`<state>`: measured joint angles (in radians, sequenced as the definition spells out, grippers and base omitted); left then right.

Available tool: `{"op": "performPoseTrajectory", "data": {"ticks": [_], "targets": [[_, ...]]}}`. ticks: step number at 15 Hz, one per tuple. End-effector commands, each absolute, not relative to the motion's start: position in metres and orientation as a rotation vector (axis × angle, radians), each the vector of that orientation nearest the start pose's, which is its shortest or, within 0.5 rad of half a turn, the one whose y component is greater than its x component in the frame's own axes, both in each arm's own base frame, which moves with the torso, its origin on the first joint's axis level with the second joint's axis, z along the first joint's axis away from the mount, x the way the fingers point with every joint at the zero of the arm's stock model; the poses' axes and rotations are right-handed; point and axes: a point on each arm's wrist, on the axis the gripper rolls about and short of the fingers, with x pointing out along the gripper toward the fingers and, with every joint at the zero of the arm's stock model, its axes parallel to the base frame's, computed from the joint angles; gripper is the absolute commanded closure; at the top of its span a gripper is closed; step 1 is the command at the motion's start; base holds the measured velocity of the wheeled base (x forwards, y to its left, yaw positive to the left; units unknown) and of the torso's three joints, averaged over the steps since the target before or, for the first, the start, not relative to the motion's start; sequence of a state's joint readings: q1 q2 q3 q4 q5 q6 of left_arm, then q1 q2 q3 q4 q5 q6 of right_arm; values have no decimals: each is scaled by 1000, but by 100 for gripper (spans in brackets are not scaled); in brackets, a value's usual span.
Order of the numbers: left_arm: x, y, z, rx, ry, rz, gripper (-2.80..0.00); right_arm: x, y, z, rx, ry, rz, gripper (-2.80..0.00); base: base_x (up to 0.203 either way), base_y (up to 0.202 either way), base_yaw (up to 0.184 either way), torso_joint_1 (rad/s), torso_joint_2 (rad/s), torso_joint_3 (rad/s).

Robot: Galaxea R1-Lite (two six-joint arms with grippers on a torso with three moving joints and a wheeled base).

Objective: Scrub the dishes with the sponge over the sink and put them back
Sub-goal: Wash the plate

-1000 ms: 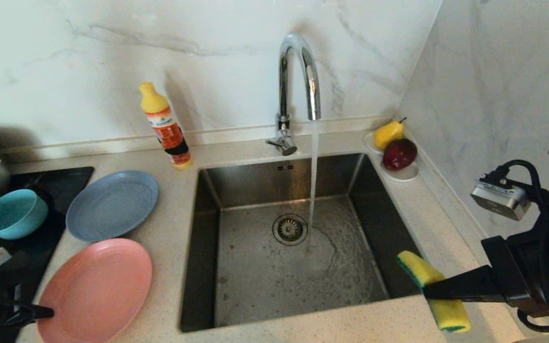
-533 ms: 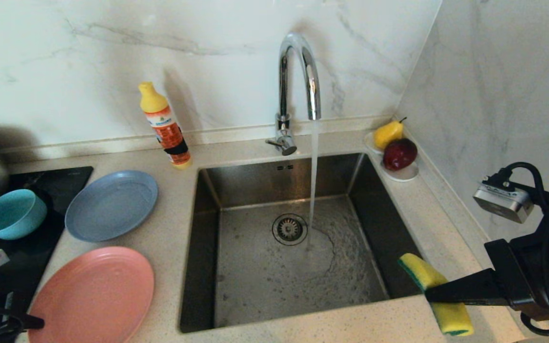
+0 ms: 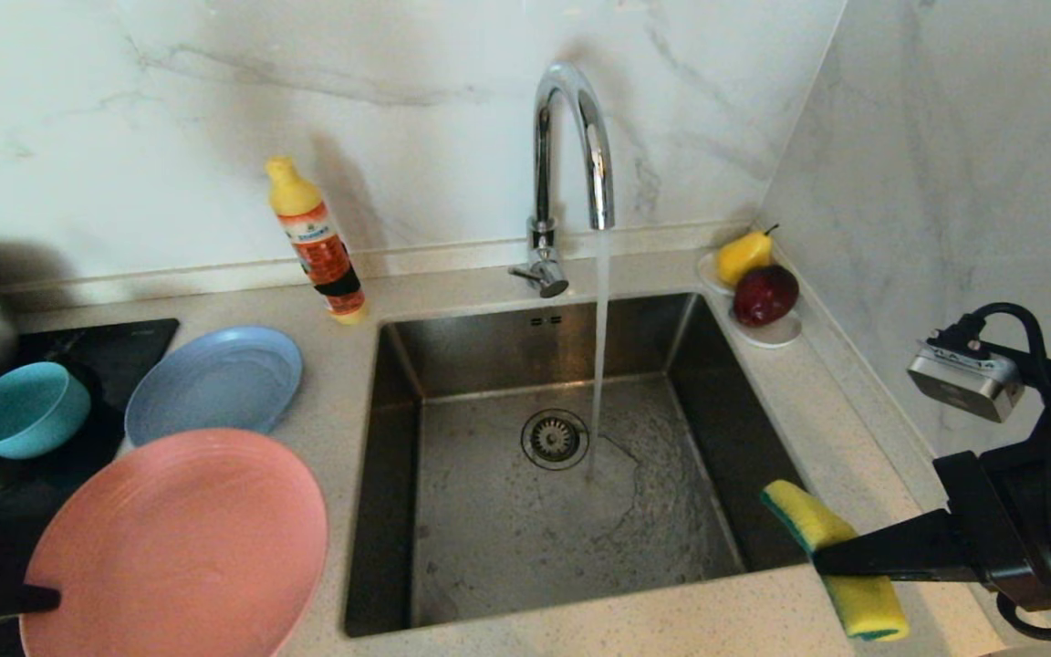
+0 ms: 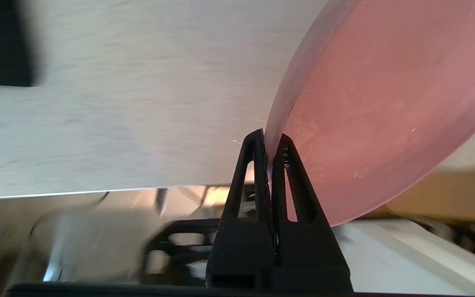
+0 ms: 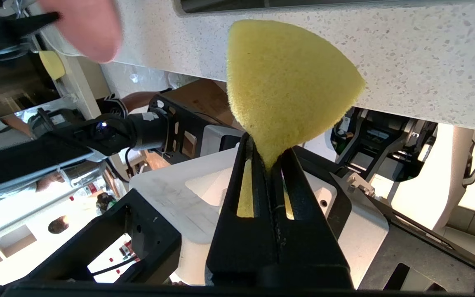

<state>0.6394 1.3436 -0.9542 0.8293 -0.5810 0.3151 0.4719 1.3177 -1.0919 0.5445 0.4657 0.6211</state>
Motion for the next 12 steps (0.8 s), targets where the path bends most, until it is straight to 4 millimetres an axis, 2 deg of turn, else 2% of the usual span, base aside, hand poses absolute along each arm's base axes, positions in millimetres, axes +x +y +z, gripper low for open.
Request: {"op": "performPoseTrajectory", "data": {"ticks": [1, 3, 6, 8, 12], "targets": [[120, 56, 233, -350, 897, -200, 0, 159, 93, 254, 545, 1055, 612, 0, 0, 0, 0, 0, 0, 0], [128, 42, 246, -378, 899, -262, 0, 157, 92, 254, 546, 1056, 612, 0, 0, 0, 0, 0, 0, 0], [154, 19, 255, -396, 931, -353, 0, 154, 90, 256, 546, 1041, 618, 0, 0, 0, 0, 0, 0, 0], [185, 1, 252, -388, 937, -354, 0, 150, 88, 259, 550, 1030, 632, 0, 0, 0, 0, 0, 0, 0], [247, -41, 233, -338, 954, -277, 0, 143, 85, 265, 552, 1000, 650, 0, 0, 0, 0, 0, 0, 0]]}}
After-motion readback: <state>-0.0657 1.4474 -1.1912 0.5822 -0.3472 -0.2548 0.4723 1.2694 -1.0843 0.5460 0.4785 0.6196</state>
